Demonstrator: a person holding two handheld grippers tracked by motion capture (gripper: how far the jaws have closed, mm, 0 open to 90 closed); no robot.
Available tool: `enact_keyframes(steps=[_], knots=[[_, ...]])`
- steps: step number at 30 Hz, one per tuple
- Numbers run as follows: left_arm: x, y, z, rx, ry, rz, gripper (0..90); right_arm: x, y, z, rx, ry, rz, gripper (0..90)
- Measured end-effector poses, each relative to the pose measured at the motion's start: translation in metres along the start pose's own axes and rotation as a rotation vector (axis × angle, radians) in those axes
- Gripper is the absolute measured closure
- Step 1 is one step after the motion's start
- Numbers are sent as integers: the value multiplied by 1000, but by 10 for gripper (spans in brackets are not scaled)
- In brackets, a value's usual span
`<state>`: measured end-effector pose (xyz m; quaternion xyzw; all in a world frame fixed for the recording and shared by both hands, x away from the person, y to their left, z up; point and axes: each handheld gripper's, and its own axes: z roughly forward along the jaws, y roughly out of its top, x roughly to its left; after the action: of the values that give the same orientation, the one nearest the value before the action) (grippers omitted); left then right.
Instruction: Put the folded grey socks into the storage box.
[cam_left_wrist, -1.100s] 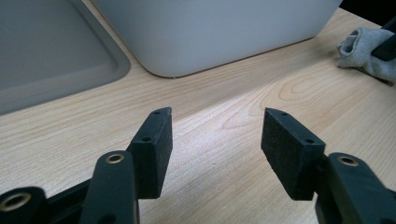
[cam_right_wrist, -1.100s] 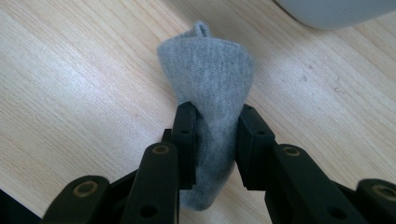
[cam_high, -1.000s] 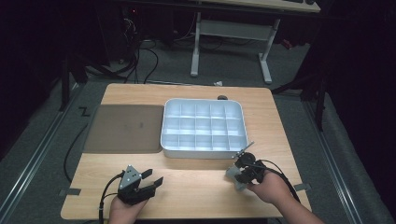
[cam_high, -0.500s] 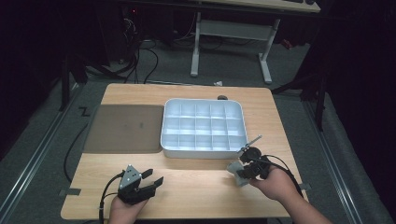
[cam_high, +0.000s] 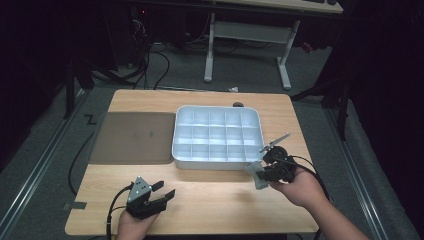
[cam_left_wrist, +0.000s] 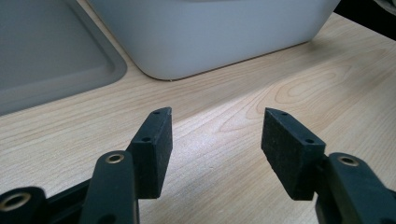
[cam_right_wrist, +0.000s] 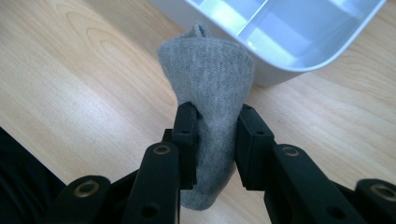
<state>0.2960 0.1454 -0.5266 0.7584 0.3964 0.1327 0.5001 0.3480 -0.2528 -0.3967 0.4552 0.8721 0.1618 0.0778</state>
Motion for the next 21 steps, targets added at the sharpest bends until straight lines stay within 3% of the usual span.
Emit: enact_keyframes(steps=[4, 9, 11, 21], knots=[[-2, 1, 0, -3, -1, 2, 440, -3, 7, -6, -11, 2, 12, 730], [-3, 2, -1, -14, -1, -7, 439, -9, 22, -13, -19, -23, -12, 730], [-2, 1, -1, -13, -2, -11, 439, -12, 29, -15, -22, -24, 17, 730], [-3, 0, -1, -8, -15, -6, 439, -28, 52, 1, 2, -70, 28, 730]])
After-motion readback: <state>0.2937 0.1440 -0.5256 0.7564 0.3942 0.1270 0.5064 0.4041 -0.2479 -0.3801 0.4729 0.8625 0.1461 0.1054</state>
